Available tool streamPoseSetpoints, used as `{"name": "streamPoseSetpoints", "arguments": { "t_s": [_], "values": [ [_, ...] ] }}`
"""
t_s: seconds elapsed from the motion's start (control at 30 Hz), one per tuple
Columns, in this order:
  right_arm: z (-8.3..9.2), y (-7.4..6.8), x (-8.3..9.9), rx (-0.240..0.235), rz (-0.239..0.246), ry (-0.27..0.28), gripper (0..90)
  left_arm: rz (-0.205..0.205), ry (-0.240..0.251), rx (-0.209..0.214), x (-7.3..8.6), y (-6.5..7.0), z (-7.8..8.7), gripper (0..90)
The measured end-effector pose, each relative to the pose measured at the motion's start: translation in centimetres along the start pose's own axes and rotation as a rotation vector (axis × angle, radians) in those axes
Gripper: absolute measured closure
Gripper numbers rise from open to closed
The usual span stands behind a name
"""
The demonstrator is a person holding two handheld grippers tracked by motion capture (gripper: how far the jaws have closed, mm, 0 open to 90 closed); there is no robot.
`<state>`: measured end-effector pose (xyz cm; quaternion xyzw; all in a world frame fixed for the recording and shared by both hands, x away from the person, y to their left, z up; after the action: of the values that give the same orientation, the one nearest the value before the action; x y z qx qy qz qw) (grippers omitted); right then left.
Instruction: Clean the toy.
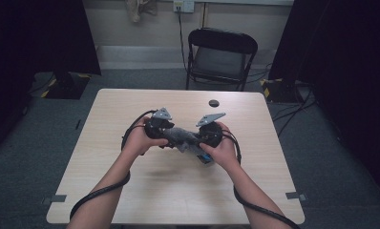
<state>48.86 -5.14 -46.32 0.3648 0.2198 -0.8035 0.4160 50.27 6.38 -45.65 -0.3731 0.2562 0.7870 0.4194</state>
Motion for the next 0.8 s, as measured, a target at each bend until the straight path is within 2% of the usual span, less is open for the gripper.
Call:
{"name": "streamPoseSetpoints", "arguments": {
  "t_s": [0.13,0.2,0.23,0.3,0.37,0.57,0.6,0.67,0.77,0.8],
  "values": [
    [-0.5,-0.3,-0.3,-0.021,-0.006,0.008,76.9,-0.014,-0.033,0.001,0.7,0.0,0.1,30.3],
    [-0.7,-0.4,-0.4,-0.020,-0.005,0.009,76.9,-0.034,-0.065,0.003,1.1,0.1,0.2,44.9],
    [-0.8,-0.4,-0.4,-0.022,-0.010,0.012,76.9,-0.031,-0.074,-0.007,1.3,0.0,0.2,47.4],
    [-0.8,-0.3,-0.5,-0.020,-0.027,0.017,76.8,-0.021,-0.082,-0.010,1.5,0.0,0.4,58.6],
    [-0.8,-0.2,-0.6,-0.017,-0.030,0.024,76.5,-0.012,-0.079,-0.005,1.6,0.0,0.6,65.8],
    [-0.8,-0.3,-0.6,-0.013,-0.054,0.046,67.0,-0.006,-0.075,-0.008,1.6,0.2,1.2,71.5],
    [-0.8,-0.2,-0.6,-0.009,-0.053,0.049,63.7,-0.004,-0.074,-0.011,1.7,0.2,1.3,71.7],
    [-0.7,-0.1,-0.6,0.005,-0.067,0.059,51.3,-0.004,-0.075,-0.017,1.8,0.1,1.6,71.8],
    [-0.5,0.3,-0.5,0.018,-0.076,0.061,42.1,0.002,-0.081,-0.036,2.4,-0.4,2.2,71.7],
    [-0.4,0.5,-0.4,0.037,-0.075,0.061,38.0,0.007,-0.079,-0.040,2.7,-0.6,2.4,71.7]
  ]
}}
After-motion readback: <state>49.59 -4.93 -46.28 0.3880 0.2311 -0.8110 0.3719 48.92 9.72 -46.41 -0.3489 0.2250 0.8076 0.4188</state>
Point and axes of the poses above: each handheld gripper's, and its own axes: z roughly backward along the jaws, x roughly out of its underside, y roughly to its right, the point moved 8 cm from there along -z, roughly forward along the jaws, and after that the axes turned 2 degrees about y, right-handed, at the moved point
